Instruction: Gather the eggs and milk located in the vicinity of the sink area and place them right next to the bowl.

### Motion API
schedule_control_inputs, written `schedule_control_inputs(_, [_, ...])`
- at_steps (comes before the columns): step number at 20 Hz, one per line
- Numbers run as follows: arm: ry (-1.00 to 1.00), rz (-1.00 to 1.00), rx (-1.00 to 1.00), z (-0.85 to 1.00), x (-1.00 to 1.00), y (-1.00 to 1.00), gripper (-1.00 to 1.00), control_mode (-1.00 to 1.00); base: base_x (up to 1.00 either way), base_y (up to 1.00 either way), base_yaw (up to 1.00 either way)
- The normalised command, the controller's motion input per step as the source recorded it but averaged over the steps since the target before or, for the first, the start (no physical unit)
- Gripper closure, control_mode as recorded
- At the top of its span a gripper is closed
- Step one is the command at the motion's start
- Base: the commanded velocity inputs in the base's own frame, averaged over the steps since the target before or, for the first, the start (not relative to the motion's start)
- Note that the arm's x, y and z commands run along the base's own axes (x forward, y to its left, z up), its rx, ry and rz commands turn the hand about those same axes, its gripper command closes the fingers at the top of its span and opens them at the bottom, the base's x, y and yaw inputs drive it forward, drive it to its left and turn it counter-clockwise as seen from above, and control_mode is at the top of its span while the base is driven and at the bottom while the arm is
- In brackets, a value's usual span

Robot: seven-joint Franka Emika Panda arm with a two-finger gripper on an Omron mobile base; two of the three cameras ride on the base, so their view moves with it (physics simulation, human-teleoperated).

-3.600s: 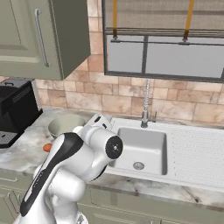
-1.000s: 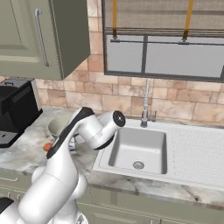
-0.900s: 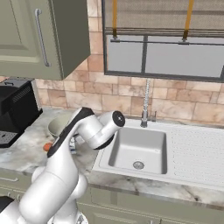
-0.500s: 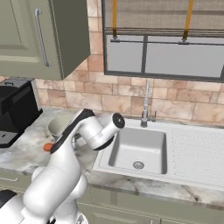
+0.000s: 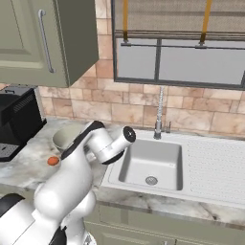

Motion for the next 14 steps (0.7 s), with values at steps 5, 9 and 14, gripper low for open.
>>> schedule_control_inputs(5, [0.04, 0.06, 0.0, -0.15, 0.2, 0.01, 1.0, -1.0, 0.0, 0.0, 0.0])
schedule_control_inputs(9, [0.01, 0.06, 0.0, -0.09, 0.23, 0.01, 1.0, -1.0, 0.0, 0.0, 0.0])
schedule_control_inputs(14, [0.0, 0.05, 0.0, -0.11, 0.29, 0.03, 1.0, -1.0, 0.0, 0.0, 0.0])
